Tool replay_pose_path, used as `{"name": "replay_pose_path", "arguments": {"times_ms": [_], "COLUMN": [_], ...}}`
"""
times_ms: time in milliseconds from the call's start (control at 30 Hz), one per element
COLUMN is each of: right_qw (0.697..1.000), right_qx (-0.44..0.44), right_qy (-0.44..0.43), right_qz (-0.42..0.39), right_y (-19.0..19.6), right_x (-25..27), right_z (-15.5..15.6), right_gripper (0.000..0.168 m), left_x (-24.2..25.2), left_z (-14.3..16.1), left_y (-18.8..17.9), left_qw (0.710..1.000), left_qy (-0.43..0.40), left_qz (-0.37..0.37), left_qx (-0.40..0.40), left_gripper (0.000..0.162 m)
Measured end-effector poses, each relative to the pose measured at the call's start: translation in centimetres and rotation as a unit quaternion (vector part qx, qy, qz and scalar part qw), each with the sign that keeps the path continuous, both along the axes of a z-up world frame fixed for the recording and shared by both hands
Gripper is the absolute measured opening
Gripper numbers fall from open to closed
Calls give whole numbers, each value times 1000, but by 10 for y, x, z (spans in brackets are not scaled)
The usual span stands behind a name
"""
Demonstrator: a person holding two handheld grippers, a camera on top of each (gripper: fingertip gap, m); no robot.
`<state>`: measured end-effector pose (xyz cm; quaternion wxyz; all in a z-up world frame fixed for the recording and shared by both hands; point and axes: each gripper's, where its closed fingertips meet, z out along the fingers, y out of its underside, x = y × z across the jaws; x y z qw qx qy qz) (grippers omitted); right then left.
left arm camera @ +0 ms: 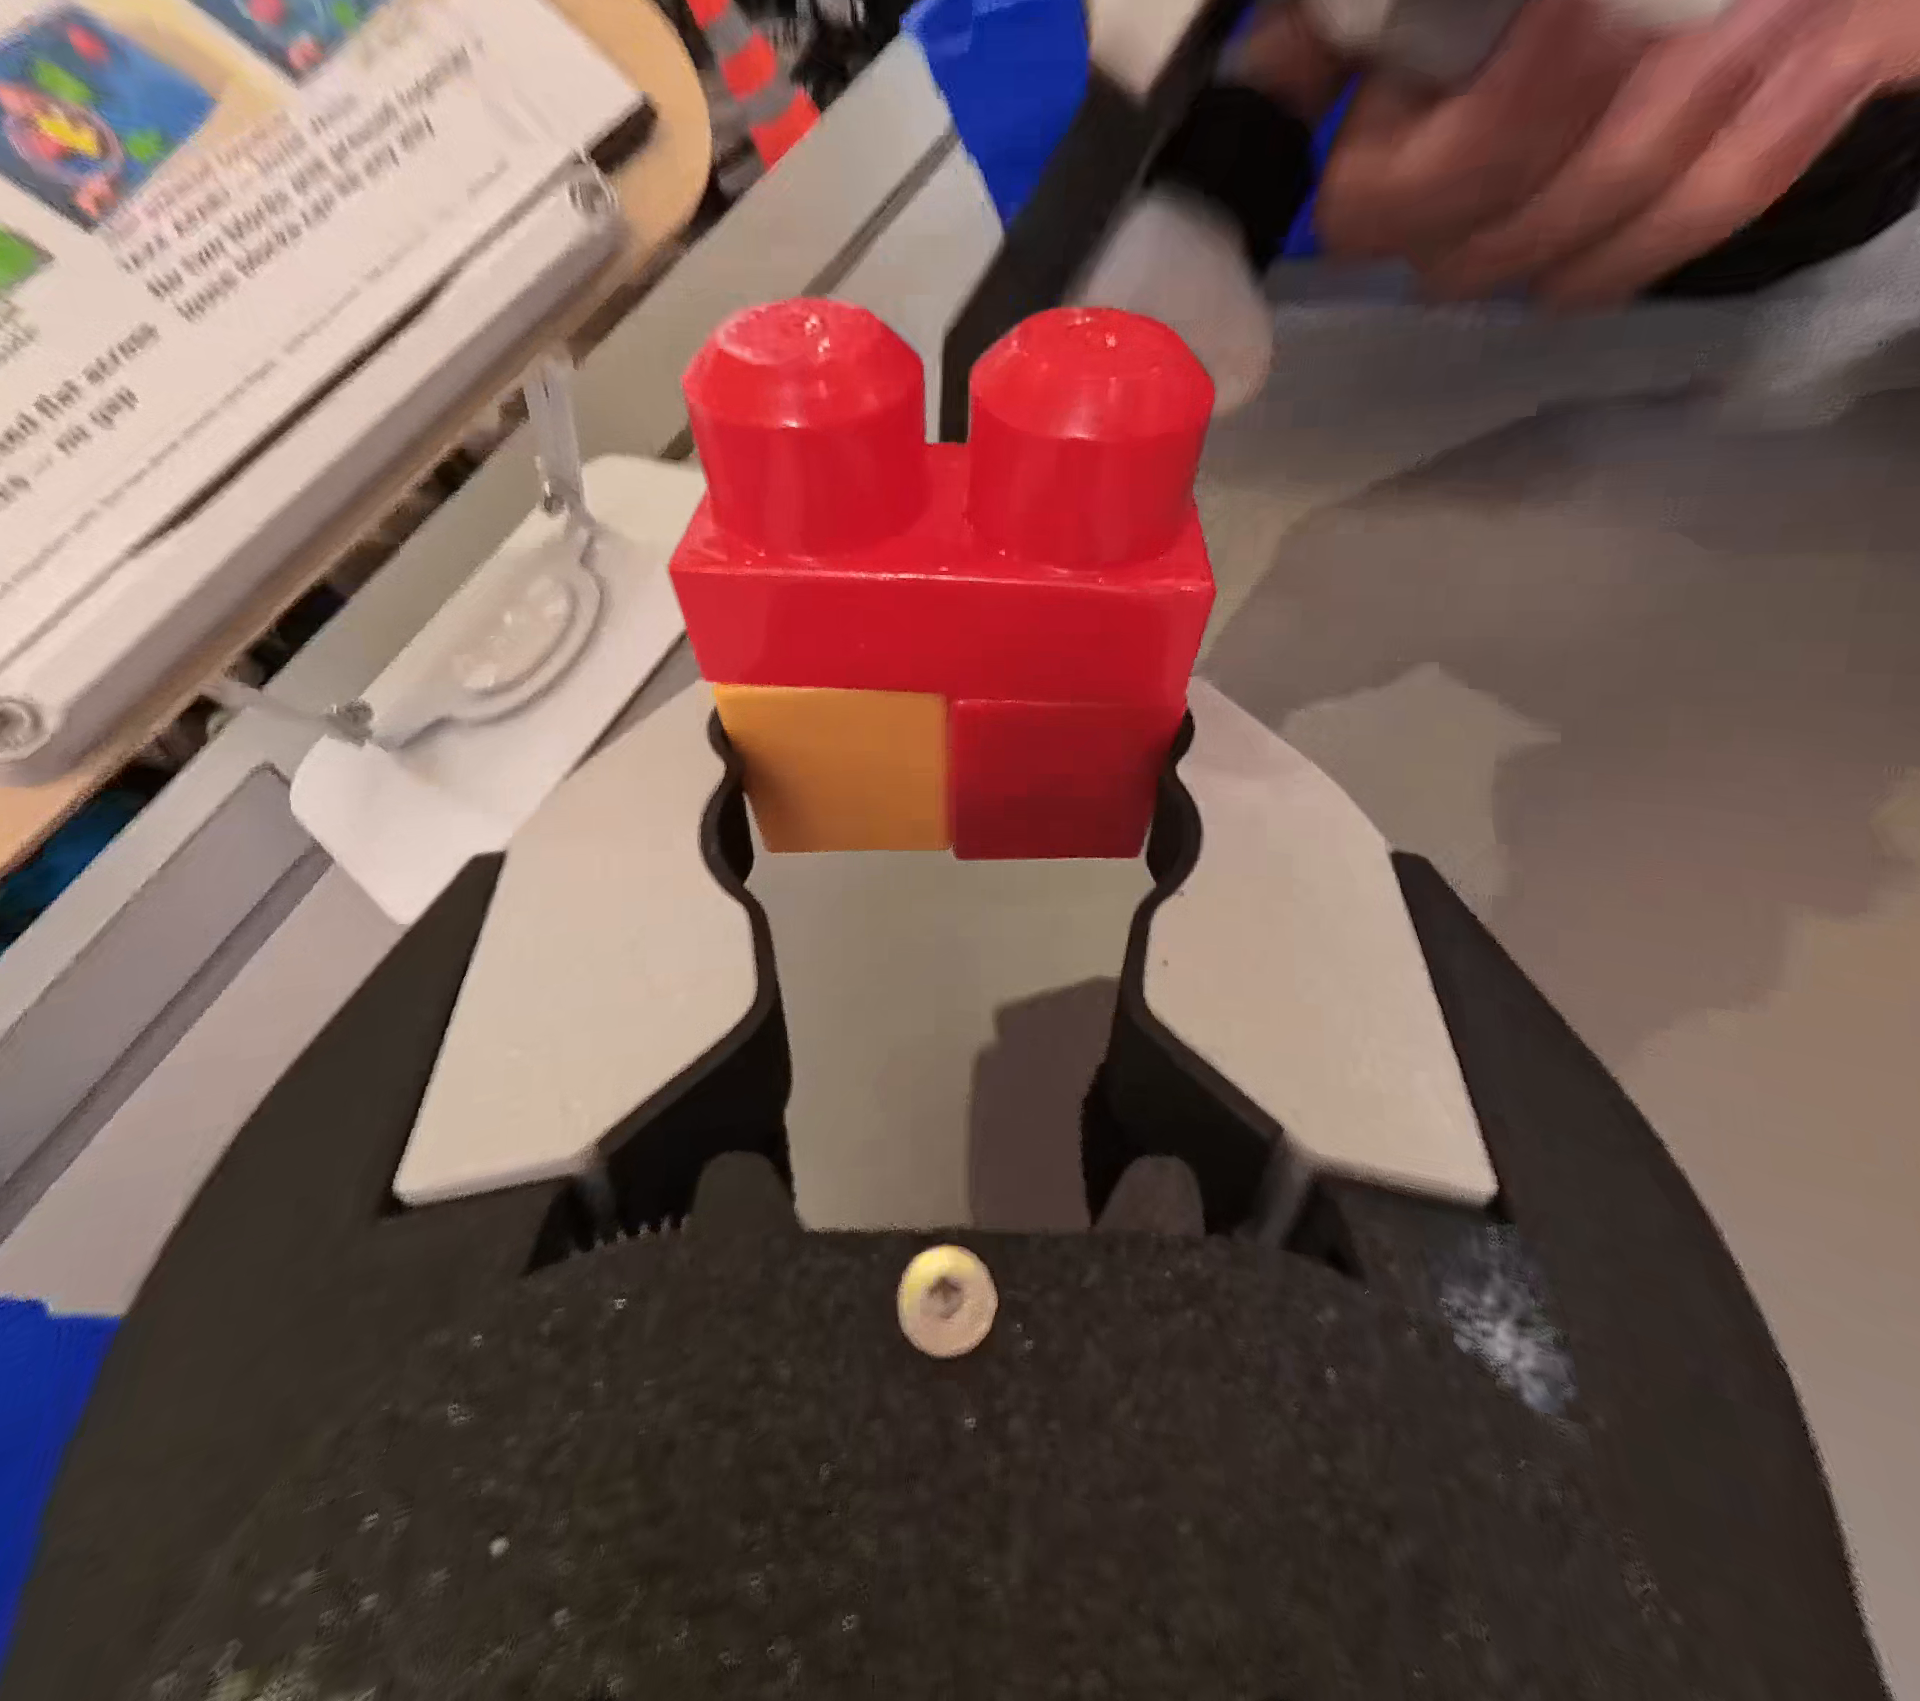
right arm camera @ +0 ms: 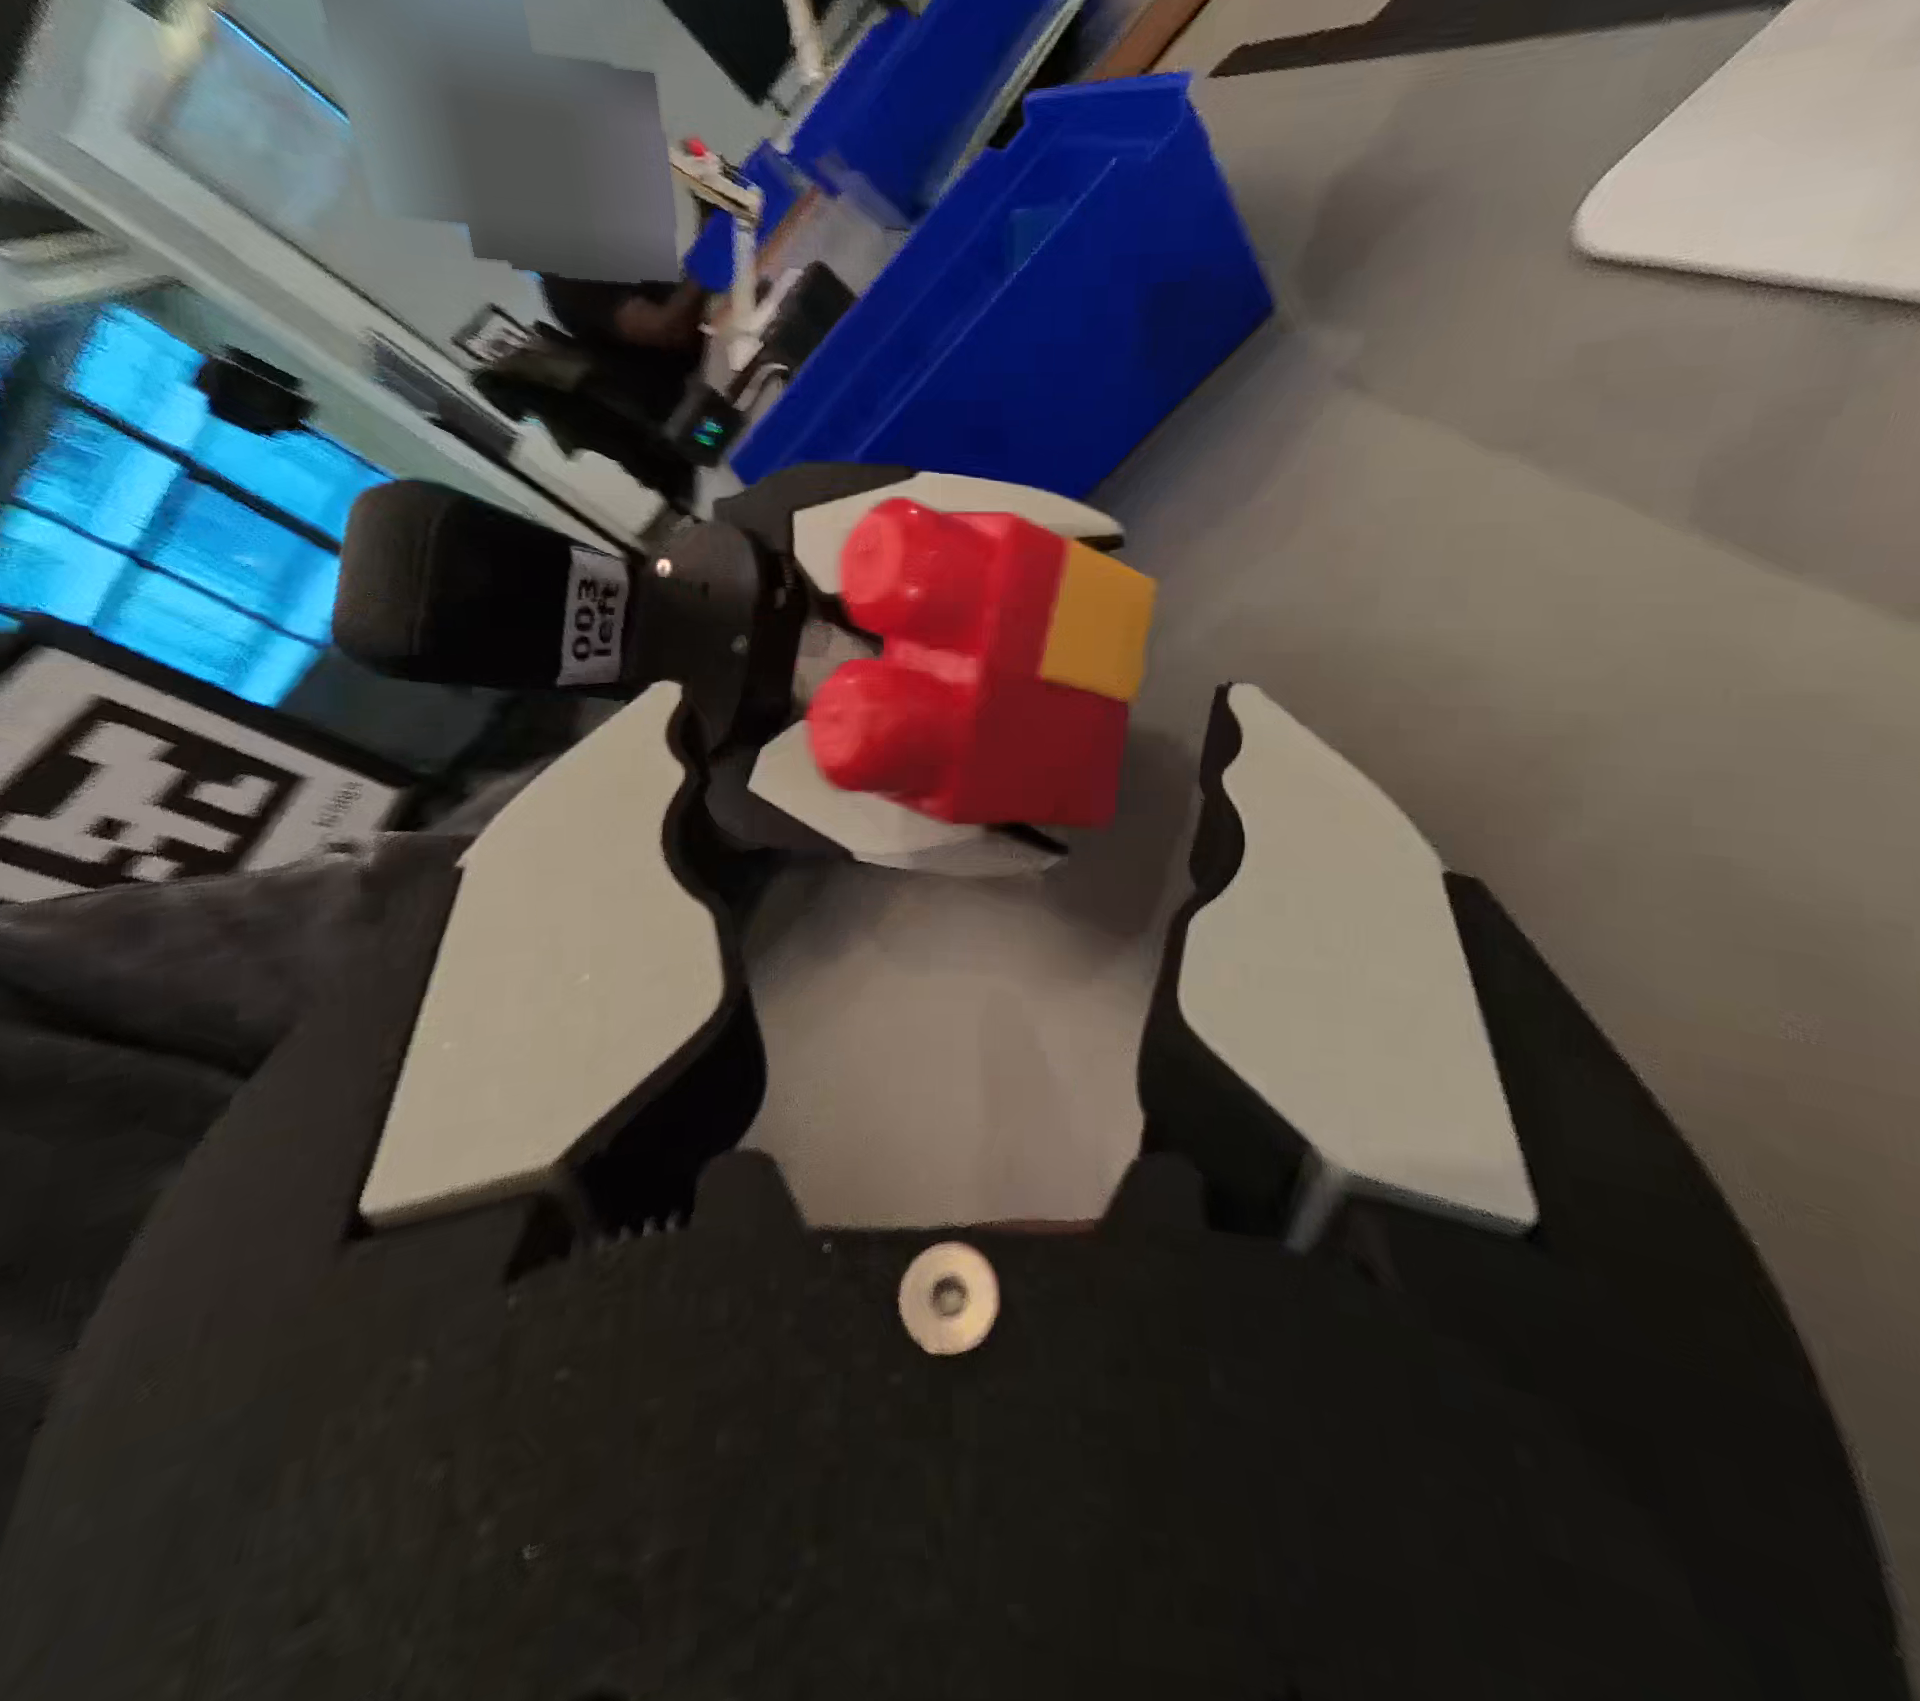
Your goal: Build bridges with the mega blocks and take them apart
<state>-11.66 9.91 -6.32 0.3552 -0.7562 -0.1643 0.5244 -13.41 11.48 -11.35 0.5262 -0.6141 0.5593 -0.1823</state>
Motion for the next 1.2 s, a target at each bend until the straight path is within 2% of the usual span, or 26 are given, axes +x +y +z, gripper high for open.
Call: {"name": "replay_pose_path", "arguments": {"times_ms": [67,133,233,267,333,433,633,700,767,833,1000,1133,1200], "right_qw": [994,980,961,959,962,955,944,941,959,963,965,942,919], "right_qx": [35,63,72,61,45,54,69,70,52,55,103,158,159], "right_qy": [-98,-182,-256,-265,-263,-287,-315,-321,-269,-252,-213,-223,-259], "right_qz": [-21,-48,-80,-76,-52,-47,-67,-85,-73,-81,-112,-194,-249], "right_y": [-1,1,11,11,5,2,6,11,7,5,-21,-54,-72], "right_x": [-5,-13,-17,-20,-27,-25,-13,1,4,15,55,127,171], "right_z": [-6,-19,-43,-51,-60,-60,-56,-54,-44,-30,42,109,127], "right_gripper": [91,86,77,75,60,41,38,38,38,38,38,38,38], "left_x": [-3,-1,5,7,9,9,12,9,6,1,-11,-19,-23], "left_z": [-13,-20,-18,-18,-20,-18,-8,-3,2,6,-5,3,12], "left_y": [11,10,3,0,-3,-4,-7,-10,-10,-6,-3,-11,-14], "left_qw": [999,998,997,997,996,993,995,994,993,994,996,983,975], "left_qy": [30,53,60,61,71,79,46,30,20,7,-37,-104,-137], "left_qz": [37,36,29,27,30,37,33,28,31,45,65,55,54], "left_qx": [-5,5,35,36,38,73,85,98,110,97,-53,-142,-165], "left_gripper": [75,75,75,75,75,75,75,64,58,58,68,68,68]}}
